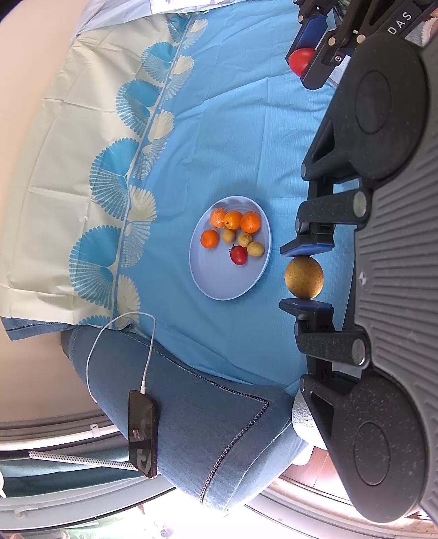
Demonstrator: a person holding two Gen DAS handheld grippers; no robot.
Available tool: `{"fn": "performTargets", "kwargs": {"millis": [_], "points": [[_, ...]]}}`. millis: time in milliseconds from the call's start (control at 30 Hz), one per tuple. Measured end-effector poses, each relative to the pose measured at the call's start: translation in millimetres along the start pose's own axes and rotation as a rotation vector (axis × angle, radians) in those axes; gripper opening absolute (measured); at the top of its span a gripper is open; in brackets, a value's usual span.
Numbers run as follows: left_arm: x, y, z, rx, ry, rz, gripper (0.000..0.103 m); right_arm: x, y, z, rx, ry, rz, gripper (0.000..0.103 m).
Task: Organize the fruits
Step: 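Carry the longan and cherry tomato in both grippers toward the plate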
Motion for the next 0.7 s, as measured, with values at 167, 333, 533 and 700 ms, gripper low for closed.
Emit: {"fn": "performTargets", "kwargs": {"millis": [167, 333, 533, 700], "points": [[0.6, 4.4, -0.8, -0.008, 0.005, -0.003, 0.029, -0.3, 3.1, -1.5, -0.012, 0.004, -0.003, 0.031], [-2.9, 13.0, -1.1, -0.023, -0.001, 0.002, 0.029, 0.1, 11.0, -3.4, -0.033, 0.009, -0.002, 0.031], [-6.4, 27.0, -0.2, -0.049, -0.005, 0.007, 0.029, 1.3, 25.4, -4.2, -0.059, 0.004, 0.003, 0.031], [-11.1, 43.2, 1.7, -0.074, -0.004, 0.014, 0.029, 6.7, 42.4, -5.1, -0.084, 0.025, -0.003, 0.031]]}}
Point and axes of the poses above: each gripper's, at about its wrist camera, not at the fingertips, and y roughly the way its jaws point, x to its right, z to its top, the point moved 6 cm from there along y, roughly the way its jaws point, and after that the axes turned 14 degrees about x, right-handed, at the moved point
